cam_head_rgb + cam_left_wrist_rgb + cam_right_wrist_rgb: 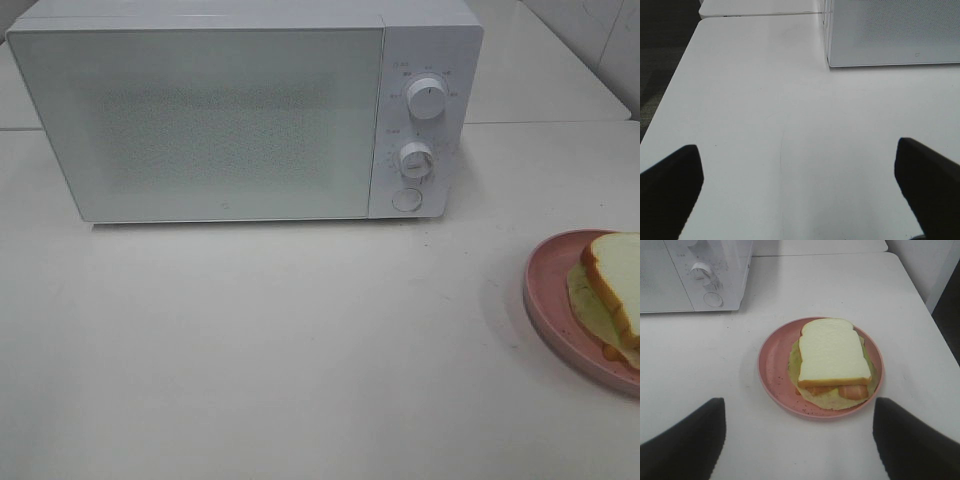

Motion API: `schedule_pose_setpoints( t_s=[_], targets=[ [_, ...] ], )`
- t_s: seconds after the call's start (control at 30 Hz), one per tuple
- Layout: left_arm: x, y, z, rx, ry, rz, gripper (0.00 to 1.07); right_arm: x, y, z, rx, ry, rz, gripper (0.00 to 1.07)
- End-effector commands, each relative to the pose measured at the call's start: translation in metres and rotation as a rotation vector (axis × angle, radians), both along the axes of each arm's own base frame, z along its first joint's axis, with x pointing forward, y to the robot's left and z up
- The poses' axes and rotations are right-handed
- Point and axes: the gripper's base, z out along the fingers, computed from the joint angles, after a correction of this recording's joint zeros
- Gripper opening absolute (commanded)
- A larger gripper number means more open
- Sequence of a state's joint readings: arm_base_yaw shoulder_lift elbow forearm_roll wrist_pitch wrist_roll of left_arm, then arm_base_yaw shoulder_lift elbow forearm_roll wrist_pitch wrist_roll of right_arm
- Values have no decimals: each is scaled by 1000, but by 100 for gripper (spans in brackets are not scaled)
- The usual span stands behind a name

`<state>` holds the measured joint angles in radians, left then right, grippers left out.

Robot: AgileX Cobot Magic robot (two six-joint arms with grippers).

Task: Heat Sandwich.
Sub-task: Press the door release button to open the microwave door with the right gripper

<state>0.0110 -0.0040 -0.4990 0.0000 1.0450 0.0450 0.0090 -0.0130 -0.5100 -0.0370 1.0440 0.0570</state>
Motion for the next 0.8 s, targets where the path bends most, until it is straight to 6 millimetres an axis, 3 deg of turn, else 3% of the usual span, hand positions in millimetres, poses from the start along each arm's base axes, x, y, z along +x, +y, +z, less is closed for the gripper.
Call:
schedule_pose_setpoints(
  t_s=[0.03, 0.5, 0.8],
  targets=[
    [-3, -1, 0, -11, -39, -2, 103, -2, 0, -1, -2, -18, -1, 77],
    [-3, -1, 0, -11, -39, -2, 103, -2, 0, -1, -2, -20, -1, 77],
    [-3, -1, 0, -11, -39, -2, 103, 2, 0, 16, -4, -69, 0, 76]
  ],
)
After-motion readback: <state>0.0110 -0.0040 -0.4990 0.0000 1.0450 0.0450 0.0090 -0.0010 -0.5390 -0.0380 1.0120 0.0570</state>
